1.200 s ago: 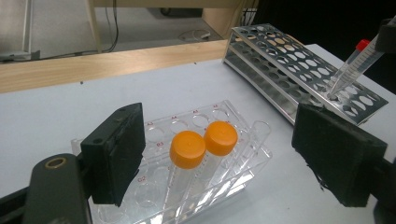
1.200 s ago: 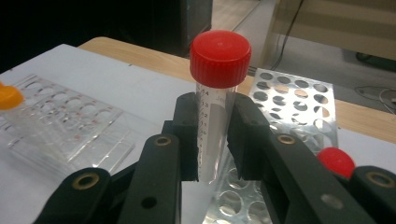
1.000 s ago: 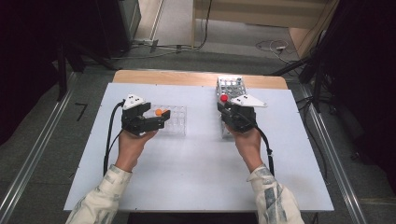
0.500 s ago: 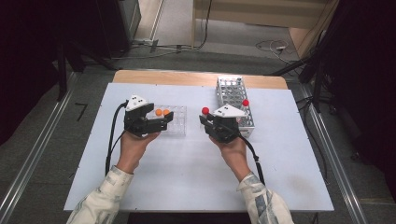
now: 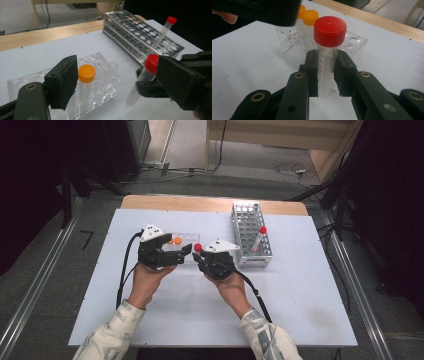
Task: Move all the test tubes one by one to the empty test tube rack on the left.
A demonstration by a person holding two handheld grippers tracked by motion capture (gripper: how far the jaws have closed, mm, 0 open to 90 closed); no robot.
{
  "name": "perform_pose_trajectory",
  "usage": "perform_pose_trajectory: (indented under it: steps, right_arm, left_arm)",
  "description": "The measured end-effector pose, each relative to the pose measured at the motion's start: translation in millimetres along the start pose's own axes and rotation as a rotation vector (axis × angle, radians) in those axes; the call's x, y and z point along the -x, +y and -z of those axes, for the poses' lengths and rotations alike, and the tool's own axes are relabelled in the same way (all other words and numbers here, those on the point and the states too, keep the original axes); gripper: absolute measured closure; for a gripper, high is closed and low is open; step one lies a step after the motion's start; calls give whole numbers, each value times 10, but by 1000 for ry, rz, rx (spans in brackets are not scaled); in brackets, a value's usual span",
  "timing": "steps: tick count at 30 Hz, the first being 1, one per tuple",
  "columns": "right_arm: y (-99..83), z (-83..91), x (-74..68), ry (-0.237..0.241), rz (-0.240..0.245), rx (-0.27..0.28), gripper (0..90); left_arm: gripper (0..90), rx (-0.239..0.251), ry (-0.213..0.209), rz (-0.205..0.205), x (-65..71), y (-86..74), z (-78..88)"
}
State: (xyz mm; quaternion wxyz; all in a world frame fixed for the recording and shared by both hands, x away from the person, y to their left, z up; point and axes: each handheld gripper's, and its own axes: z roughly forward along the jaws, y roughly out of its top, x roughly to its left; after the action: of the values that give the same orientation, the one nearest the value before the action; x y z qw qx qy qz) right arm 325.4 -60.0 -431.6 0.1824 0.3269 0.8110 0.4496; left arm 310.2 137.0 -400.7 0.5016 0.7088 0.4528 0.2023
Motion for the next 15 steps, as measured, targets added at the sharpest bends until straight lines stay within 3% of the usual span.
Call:
perform_pose_trajectory:
  steps: [5,8,15]
  right_arm:
    - [23,-48,-73,18,3,-3,715]
    - [31,-62,-95,24,8,2,715]
    - [43,-56,-105,31,4,3,715]
  left_arm:
    - [296,-5,-45,-27,82,-17,-22]
    - [425,-11,-74,-43,100,-31,-33]
    - [608,-28,-98,-57,114,-54,-65]
